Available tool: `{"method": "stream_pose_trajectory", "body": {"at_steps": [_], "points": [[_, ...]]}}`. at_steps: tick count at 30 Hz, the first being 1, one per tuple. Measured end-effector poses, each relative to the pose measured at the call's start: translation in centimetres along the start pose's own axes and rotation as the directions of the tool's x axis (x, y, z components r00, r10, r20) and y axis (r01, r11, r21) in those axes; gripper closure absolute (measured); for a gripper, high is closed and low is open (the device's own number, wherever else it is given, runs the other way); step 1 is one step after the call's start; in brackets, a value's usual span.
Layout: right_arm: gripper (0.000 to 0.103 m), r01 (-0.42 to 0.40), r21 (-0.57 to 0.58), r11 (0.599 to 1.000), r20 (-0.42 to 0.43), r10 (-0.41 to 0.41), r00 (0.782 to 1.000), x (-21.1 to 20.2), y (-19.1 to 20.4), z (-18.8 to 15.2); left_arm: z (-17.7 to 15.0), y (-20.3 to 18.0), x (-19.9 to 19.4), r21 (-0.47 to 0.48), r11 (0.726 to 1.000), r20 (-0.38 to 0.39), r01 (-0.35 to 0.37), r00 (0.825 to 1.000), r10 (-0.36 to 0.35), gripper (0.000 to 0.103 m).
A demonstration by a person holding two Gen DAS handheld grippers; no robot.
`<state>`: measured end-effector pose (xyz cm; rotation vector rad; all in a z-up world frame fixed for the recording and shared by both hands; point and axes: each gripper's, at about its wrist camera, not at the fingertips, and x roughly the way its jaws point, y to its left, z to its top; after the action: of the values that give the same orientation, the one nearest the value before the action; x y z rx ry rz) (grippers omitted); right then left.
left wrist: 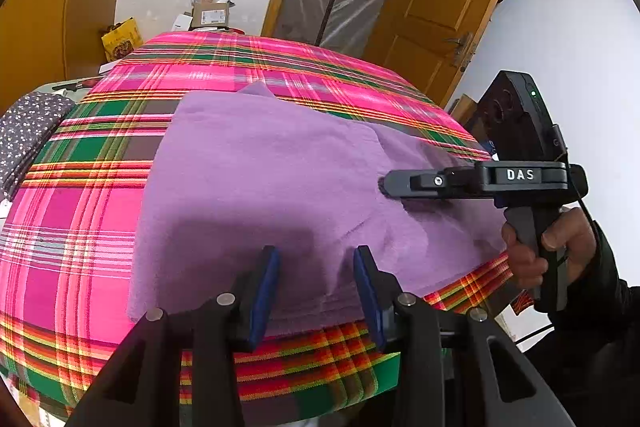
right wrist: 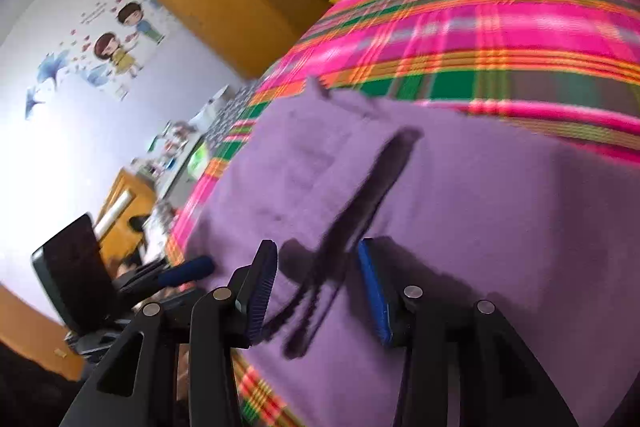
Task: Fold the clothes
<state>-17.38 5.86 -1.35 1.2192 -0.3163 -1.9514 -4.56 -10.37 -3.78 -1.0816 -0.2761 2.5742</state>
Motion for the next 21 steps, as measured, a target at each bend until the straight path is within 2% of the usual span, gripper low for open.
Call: {"method": "stream_pose_trajectory", "body": {"at_steps": [8,11,14,16,17,21], "points": [[0.059,0.002,0.043,0.999,-0.009,-0.002,1.0,0.7,-0.7,1.8,0.1,0.3,0.3,-0.005,1.0,-0.001,0.013,1.0,-0.013,0.064],[0.059,-0.04,0.057,0.998,-0.023,0.041,0.999,0.9,-0.6,1.8,-0.1,0.4,0.2,-0.006,1.0,0.002,0.016,1.0,-0.016,0.064],[0.059,-0.126,0.072,0.989,-0.056,0.13,0.99,1.3,-0.1,1.1,-0.2,0.5,0.1,-0.003,1.0,0.007,0.018,1.0,-0.018,0.064],[0.059,-0.145,0.082,0.986,-0.062,0.151,0.987,1.3,-0.2,0.6,-0.2,0.6,0.2,-0.004,1.0,0.007,0.022,1.0,-0.022,0.064],[0.063,-0.132,0.098,0.986,-0.043,0.137,0.99,1.1,-0.4,0.6,-0.2,0.7,0.2,-0.004,1.0,0.007,0.024,1.0,-0.024,0.064],[0.061,-0.09,0.145,0.985,0.058,0.082,0.995,-0.7,-1.6,1.2,-0.2,0.7,0.2,-0.007,1.0,0.008,0.027,1.0,-0.027,0.064]]}}
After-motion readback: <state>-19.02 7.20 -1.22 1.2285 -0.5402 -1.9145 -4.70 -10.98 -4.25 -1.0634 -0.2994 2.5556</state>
